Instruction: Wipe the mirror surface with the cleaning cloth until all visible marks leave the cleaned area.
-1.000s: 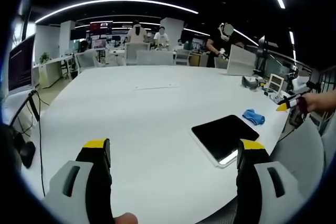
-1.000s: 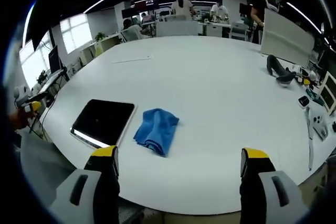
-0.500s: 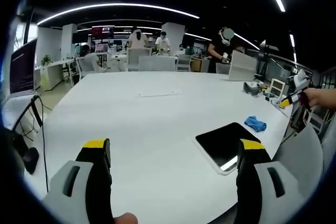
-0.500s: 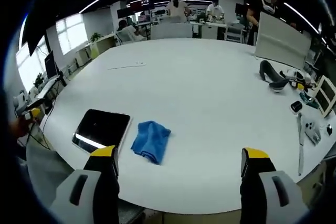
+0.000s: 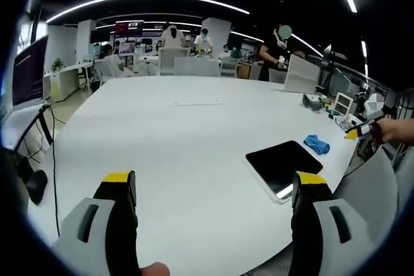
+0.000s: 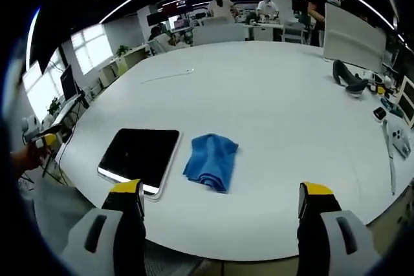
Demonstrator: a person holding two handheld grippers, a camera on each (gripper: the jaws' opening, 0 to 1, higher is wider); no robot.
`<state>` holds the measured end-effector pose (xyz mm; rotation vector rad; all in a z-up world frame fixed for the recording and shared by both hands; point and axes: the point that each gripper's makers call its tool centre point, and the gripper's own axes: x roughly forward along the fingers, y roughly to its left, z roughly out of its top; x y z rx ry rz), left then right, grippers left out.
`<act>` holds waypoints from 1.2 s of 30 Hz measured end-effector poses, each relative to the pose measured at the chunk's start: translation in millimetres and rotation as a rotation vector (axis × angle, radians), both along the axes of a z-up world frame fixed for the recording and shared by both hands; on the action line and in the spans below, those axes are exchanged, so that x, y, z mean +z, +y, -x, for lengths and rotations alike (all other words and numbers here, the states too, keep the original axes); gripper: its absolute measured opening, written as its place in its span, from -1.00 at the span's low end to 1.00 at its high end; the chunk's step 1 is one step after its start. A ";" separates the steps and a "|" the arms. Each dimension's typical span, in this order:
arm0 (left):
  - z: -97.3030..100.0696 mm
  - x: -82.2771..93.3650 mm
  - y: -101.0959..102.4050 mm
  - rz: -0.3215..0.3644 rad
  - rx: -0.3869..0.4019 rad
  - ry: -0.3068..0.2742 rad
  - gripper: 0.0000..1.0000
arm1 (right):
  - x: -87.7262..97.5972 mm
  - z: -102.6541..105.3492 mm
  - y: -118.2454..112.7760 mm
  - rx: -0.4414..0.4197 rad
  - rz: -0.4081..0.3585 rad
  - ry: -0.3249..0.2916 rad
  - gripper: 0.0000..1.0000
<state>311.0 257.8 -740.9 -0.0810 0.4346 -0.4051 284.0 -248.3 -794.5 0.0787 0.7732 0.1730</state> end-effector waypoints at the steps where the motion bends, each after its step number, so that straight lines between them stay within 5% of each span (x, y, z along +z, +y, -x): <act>1: -1.1 -1.1 0.6 0.006 0.002 0.001 0.98 | -2.1 0.2 -1.1 -0.009 -0.005 0.005 0.97; 36: -3.3 0.6 -7.1 -0.004 -0.008 -0.012 0.98 | 3.0 -7.5 -0.6 -0.026 -0.015 0.000 0.85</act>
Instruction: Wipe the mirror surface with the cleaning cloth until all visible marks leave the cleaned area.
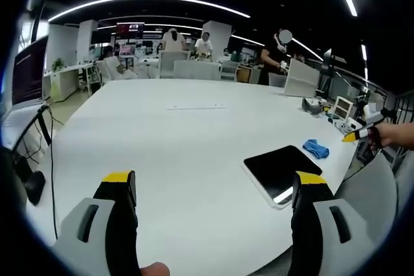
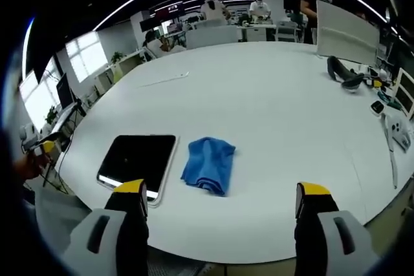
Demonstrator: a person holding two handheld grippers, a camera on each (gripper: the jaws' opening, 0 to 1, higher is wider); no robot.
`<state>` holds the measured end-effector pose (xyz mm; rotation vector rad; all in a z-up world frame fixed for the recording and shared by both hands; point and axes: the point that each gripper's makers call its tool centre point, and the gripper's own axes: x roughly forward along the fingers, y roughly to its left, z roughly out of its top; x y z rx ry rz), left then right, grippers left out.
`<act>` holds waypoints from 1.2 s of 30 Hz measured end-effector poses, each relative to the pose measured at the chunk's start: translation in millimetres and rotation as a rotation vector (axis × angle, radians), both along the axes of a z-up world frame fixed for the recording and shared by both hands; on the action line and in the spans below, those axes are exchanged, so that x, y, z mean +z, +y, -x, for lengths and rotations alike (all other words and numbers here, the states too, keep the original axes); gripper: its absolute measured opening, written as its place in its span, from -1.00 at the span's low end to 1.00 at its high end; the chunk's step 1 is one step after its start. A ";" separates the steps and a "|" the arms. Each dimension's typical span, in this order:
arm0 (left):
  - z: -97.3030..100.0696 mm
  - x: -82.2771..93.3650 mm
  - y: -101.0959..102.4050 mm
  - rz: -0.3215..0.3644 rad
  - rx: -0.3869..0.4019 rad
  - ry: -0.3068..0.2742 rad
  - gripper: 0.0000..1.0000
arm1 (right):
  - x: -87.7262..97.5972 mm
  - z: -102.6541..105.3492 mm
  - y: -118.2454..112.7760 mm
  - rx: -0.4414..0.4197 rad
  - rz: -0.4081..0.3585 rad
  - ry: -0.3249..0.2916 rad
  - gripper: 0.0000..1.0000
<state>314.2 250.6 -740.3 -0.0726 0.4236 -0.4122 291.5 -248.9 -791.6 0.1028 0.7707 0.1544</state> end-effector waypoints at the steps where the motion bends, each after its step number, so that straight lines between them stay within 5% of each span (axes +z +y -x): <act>1: 0.5 -0.3 -0.1 0.001 0.000 0.001 0.98 | -0.1 -0.6 0.5 0.001 0.000 0.002 0.83; 13: -2.4 0.7 1.0 0.011 -0.003 -0.004 0.98 | 10.5 -29.2 7.3 -0.006 0.012 0.004 0.68; 19: 3.9 -1.7 -5.7 0.037 -0.007 0.022 0.98 | -12.5 -44.3 31.2 0.080 0.032 0.080 0.39; 25: 9.2 -2.0 -4.4 0.028 -0.024 0.048 0.98 | -31.5 -67.4 46.2 0.105 0.002 0.070 0.00; 30: 4.3 -5.8 3.3 0.040 -0.023 0.066 0.98 | -45.1 -69.1 40.3 0.019 -0.009 0.104 -0.08; 36: 0.6 -8.3 -0.9 0.049 -0.048 0.085 0.98 | -59.1 -67.6 40.6 0.026 0.053 0.158 -0.26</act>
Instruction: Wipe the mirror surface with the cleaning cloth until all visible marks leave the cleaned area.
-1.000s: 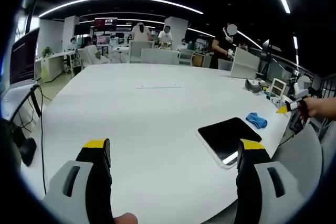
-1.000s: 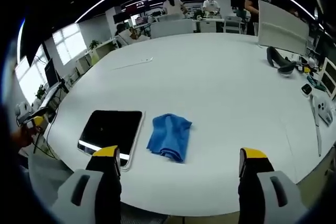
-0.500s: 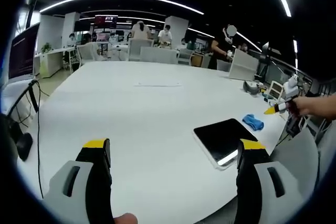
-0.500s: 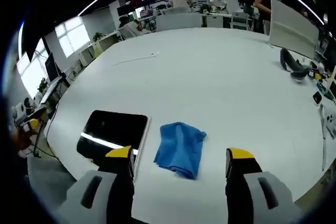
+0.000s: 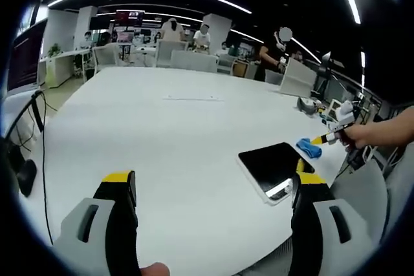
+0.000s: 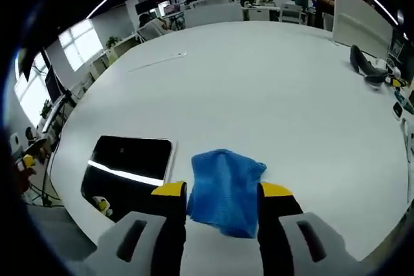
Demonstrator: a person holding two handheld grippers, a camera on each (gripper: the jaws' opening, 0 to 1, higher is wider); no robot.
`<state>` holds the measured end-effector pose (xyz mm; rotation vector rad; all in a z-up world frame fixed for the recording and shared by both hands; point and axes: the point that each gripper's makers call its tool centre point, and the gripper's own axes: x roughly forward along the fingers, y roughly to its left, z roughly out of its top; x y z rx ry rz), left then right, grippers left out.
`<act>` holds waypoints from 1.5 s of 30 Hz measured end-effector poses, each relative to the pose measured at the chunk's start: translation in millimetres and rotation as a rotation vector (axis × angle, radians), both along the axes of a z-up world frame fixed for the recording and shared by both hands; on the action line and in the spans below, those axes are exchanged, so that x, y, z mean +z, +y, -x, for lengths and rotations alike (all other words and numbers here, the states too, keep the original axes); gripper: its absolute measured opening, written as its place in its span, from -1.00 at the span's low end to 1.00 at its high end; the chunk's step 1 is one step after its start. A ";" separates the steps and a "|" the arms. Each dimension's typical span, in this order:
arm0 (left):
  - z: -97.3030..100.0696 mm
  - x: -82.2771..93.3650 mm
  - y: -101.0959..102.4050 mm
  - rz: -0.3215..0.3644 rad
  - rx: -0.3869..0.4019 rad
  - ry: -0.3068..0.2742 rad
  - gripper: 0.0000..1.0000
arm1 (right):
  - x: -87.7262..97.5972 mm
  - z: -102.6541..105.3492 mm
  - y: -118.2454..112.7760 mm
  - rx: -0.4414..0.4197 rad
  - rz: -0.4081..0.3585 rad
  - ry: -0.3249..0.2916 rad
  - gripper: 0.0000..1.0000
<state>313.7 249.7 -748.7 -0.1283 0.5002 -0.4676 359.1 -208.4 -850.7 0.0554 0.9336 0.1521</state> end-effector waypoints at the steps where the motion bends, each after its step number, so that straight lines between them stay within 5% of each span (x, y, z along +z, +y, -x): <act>1: -0.6 0.5 -1.5 -0.003 -0.015 -0.004 0.98 | -3.1 -2.9 -2.7 -0.001 0.022 0.009 -0.29; 8: -9.1 2.8 2.1 0.013 0.021 -0.027 0.98 | -17.0 -6.9 -4.5 0.045 0.101 0.063 -0.63; 11: -3.2 -3.1 -3.6 -0.009 -0.020 -0.016 0.98 | -20.3 -9.8 -10.5 0.026 0.139 0.070 -0.78; 20: -1.7 0.9 9.1 -0.001 0.020 -0.024 0.98 | -26.2 -7.4 -6.9 0.072 0.220 0.085 -0.93; 29: -0.3 0.5 7.3 -0.002 0.014 -0.025 0.98 | -21.4 -10.2 -6.6 0.029 0.137 0.118 -0.96; 32: -0.9 1.2 8.3 -0.006 0.013 -0.027 0.98 | -16.3 -14.2 -7.9 -0.054 0.111 0.112 -0.96; 45: 1.6 -3.3 18.1 -0.054 -0.001 -0.032 0.98 | 14.0 -42.7 49.7 -0.059 -0.059 0.122 -0.98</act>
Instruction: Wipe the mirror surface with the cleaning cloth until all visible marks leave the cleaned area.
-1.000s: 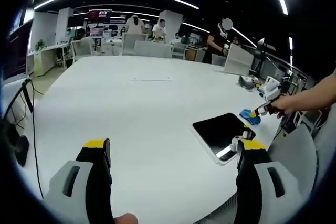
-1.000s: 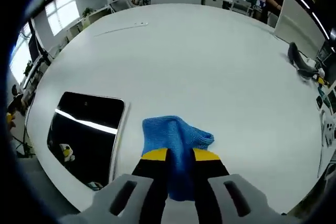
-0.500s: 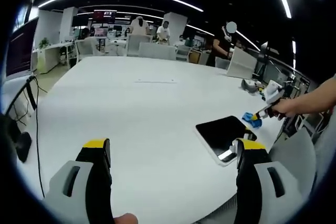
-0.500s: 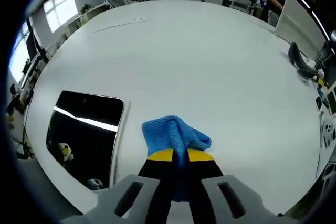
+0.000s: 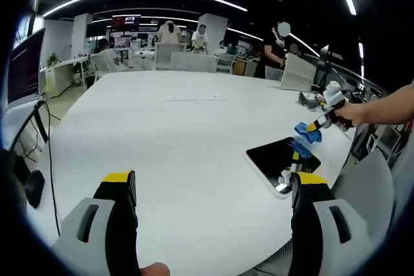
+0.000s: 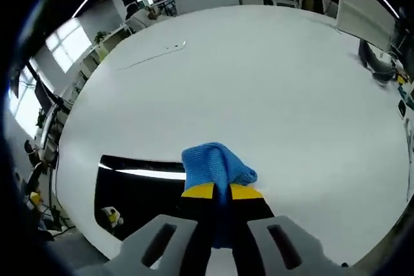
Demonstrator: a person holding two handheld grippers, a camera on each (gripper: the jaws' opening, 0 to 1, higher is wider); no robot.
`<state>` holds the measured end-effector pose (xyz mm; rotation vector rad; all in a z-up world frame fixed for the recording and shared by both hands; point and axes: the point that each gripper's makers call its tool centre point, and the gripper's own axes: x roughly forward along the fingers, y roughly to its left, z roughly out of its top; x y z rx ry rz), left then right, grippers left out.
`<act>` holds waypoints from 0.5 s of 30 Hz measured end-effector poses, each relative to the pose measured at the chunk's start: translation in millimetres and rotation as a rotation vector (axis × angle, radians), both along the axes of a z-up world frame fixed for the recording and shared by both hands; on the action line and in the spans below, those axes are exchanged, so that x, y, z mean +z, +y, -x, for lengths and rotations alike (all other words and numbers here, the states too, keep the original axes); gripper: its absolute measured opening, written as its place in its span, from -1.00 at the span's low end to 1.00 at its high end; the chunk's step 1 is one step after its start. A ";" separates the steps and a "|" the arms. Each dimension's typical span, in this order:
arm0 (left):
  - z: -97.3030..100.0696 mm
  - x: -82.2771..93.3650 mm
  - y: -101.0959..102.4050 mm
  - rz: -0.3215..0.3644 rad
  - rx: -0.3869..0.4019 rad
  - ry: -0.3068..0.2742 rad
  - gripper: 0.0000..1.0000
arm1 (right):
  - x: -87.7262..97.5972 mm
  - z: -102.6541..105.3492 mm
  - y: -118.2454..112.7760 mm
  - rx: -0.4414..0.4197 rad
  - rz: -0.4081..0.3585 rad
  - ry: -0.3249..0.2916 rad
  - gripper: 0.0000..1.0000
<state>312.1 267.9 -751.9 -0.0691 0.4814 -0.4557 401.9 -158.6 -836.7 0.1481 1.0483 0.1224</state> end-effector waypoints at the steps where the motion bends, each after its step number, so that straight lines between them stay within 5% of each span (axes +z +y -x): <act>1: 0.6 -0.1 0.1 -0.001 -0.001 -0.001 0.98 | -0.2 -3.5 2.9 0.002 0.000 -0.003 -0.98; 15: 2.2 6.8 4.8 0.000 -0.001 0.001 0.98 | -31.2 -9.5 35.7 0.001 -0.030 0.090 -0.99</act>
